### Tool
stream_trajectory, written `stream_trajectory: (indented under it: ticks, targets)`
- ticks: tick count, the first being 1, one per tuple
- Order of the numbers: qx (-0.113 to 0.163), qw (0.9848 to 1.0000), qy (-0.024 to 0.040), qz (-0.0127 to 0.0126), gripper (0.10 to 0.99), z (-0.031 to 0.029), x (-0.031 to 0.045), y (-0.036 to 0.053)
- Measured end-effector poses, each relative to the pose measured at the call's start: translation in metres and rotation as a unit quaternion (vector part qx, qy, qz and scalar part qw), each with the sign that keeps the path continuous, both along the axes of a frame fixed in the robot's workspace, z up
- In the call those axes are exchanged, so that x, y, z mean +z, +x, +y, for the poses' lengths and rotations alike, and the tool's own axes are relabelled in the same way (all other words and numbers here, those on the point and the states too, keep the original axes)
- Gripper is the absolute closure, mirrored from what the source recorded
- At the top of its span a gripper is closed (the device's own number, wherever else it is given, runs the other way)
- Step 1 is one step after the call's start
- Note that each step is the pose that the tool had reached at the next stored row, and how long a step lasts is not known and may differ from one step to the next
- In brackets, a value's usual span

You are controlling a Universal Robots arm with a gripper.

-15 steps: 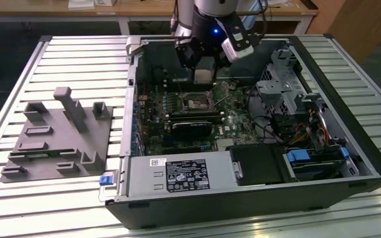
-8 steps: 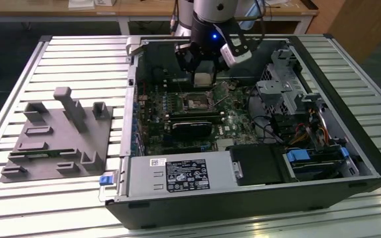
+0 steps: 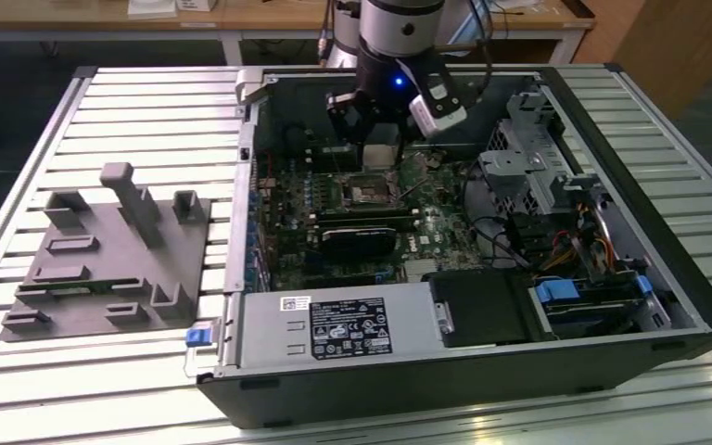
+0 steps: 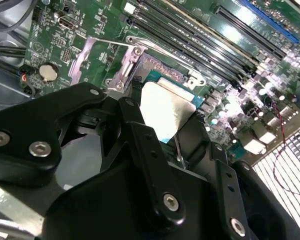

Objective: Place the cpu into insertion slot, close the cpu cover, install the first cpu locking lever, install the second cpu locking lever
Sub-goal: 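Place the cpu into insertion slot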

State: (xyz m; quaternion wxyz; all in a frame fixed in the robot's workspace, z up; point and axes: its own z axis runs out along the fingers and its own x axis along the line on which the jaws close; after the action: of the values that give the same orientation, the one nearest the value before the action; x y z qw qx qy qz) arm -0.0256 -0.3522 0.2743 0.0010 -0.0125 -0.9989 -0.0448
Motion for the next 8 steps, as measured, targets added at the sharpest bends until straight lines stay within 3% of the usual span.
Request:
stream_trajectory:
  ticks: [8]
  targets:
    - [0.0,1.0,0.0001,-0.0058,0.545,-0.0002,-0.0138,-0.001]
